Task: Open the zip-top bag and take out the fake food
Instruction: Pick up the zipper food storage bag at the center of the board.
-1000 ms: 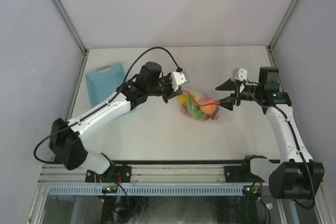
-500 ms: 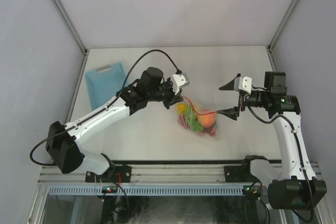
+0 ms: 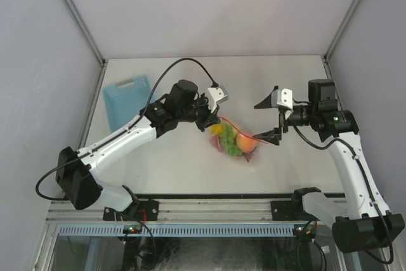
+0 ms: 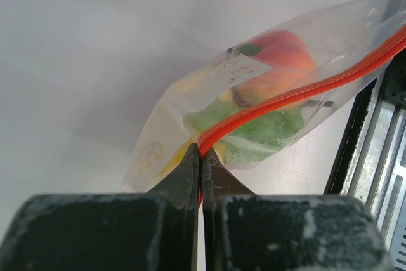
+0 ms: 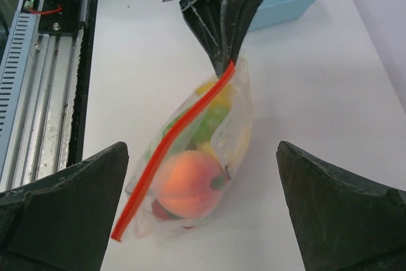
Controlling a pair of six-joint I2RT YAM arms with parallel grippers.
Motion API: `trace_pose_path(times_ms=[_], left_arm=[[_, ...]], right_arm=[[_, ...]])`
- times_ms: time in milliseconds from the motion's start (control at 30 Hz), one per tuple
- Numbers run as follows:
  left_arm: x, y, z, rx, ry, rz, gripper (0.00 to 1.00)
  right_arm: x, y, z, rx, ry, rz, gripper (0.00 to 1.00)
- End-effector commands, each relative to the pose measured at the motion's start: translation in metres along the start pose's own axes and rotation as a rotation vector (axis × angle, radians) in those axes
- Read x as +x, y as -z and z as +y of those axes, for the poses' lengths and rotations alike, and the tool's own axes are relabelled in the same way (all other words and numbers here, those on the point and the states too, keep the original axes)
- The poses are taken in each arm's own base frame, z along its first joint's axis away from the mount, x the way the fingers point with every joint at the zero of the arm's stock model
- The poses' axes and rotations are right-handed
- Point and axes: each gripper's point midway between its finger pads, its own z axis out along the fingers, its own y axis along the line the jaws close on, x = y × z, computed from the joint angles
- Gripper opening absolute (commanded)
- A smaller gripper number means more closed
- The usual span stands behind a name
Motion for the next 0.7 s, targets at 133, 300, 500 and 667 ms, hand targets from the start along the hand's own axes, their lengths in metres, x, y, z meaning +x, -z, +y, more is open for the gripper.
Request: trace_pose_path(times_ms=[133,300,500,667], left_arm=[[-0.046,0.01,0.002,-0.019,0.002,-0.091,0.0],[-0.05,0.015,0.0,-0.017,0.011,-0.098,0.0],[-0.054,0.021,-0.003,-0.011,0.012,-0.109,0.0],[-0.058,0.024,-0.005,-0.005,0.024,-0.112,0.0]], right_arm=[[0.006,-0.026,-0.004,-0.018,0.032,0.099,1.0],[0.014,-0.043,-0.009,-0.007,-0.028,0.116,0.98],[0.032,-0.058,-0.013,0.042,-0.065,0.173,0.96],[0.031,-0.073,-0.028,0.112,-0.083,0.183,0.87]])
